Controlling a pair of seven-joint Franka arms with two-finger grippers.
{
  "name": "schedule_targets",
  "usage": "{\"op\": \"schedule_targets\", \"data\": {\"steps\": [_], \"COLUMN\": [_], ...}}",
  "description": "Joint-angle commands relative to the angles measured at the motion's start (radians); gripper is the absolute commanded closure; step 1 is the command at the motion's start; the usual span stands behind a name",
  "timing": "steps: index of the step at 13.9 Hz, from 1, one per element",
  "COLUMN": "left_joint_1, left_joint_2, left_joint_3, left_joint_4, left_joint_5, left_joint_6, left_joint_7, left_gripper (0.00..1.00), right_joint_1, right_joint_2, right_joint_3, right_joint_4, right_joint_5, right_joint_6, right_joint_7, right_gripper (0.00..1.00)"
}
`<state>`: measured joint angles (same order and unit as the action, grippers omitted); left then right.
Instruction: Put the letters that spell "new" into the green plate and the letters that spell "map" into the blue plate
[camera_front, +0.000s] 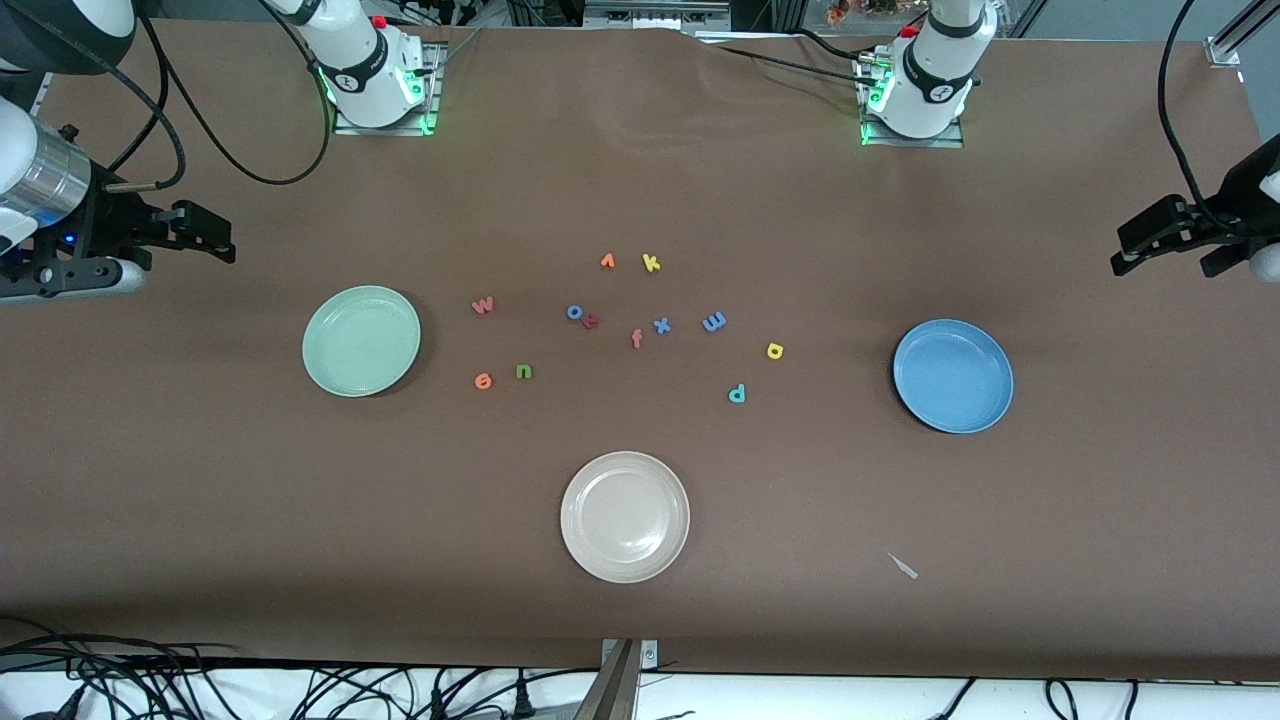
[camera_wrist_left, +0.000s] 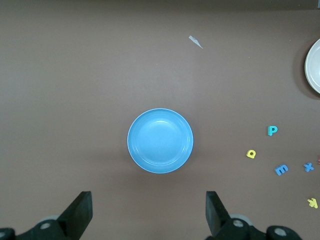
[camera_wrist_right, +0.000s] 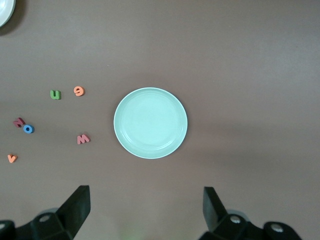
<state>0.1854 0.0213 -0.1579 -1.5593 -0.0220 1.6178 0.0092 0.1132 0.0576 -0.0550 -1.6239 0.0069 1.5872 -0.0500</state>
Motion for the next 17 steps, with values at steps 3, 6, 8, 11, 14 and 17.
{"op": "schedule_targets", "data": {"steps": [3,6,8,11,14,17], "left_joint_1": [0.003,0.003,0.003,0.003,0.003,0.003], "left_joint_2": [0.011,0.011,0.011,0.011,0.011,0.011], "left_joint_3": [-0.003,-0.003,-0.003,-0.003,-0.003,-0.003], "left_joint_4": [0.024,0.024,0.025,0.024,0.025,0.024], "left_joint_5": [0.002,0.002,0.002,0.002,0.002,0.002], "left_joint_6": [-0.007,-0.007,-0.007,-0.007,-0.007,-0.007], "left_joint_7": [0.02,0.02,0.02,0.02,0.02,0.02], "left_gripper": [0.0,0.0,0.0,0.0,0.0,0.0], "right_joint_1": [0.005,0.005,0.005,0.005,0.005,0.005], "right_joint_2": [-0.019,-0.022,-0.024,-0.024,-0.024,-0.022], "right_joint_3": [0.0,0.0,0.0,0.001,0.001,0.001], "right_joint_4": [-0.022,-0.034,-0.036,-0.044,-0.047,-0.047], "right_joint_5": [-0.013,-0.013,-0.013,-0.013,-0.013,-0.012], "right_joint_6": [0.008,0.008,0.013,0.031,0.033,0.043], "right_joint_7": [-0.007,-0.007,-0.007,-0.007,-0.007,-0.007], "right_gripper": [0.0,0.0,0.0,0.0,0.0,0.0]}}
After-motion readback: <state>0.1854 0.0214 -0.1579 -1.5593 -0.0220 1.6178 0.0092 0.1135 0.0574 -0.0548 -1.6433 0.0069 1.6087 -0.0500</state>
